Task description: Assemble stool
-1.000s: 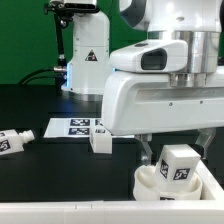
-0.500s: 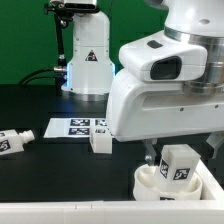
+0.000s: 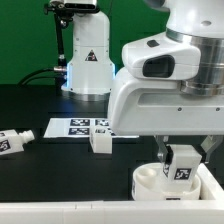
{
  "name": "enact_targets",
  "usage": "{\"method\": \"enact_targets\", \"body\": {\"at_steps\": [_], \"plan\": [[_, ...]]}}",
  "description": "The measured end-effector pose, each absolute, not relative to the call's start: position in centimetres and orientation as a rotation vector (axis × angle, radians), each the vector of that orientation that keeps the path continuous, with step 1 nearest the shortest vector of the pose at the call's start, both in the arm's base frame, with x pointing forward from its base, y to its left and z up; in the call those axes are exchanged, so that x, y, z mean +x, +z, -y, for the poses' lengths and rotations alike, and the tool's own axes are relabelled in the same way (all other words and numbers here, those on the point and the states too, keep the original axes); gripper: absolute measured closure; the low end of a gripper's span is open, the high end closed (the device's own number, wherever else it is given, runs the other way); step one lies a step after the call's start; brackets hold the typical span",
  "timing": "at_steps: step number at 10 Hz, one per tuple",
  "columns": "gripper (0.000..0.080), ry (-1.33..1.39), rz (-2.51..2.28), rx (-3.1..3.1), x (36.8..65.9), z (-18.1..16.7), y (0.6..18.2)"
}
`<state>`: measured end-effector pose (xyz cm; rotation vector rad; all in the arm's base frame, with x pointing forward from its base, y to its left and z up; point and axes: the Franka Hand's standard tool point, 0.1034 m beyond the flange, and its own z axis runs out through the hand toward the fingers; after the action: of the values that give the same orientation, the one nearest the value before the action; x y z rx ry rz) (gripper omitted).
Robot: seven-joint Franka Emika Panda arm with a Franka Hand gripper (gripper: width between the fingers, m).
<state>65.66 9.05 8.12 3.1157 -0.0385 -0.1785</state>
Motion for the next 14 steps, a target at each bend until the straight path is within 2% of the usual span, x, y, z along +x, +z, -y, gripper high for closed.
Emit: {"method": "enact_targets", "body": {"at_steps": [2,5,8,12,14], "plan": [[0.0466,-0.175,0.269,3.099,65.6,-9.1,8.1],[0.0466,-0.220,1.050,3.010,65.7,-8.9,7.9],[0.0466,-0.228,1.249,2.926,65.7,-9.1,7.8],[0.0465,-0.210,2.187,2.326,64.8,-9.7,7.9],[0.0465,-0.201,2.316,2.196,64.6,-9.8,7.9]]}}
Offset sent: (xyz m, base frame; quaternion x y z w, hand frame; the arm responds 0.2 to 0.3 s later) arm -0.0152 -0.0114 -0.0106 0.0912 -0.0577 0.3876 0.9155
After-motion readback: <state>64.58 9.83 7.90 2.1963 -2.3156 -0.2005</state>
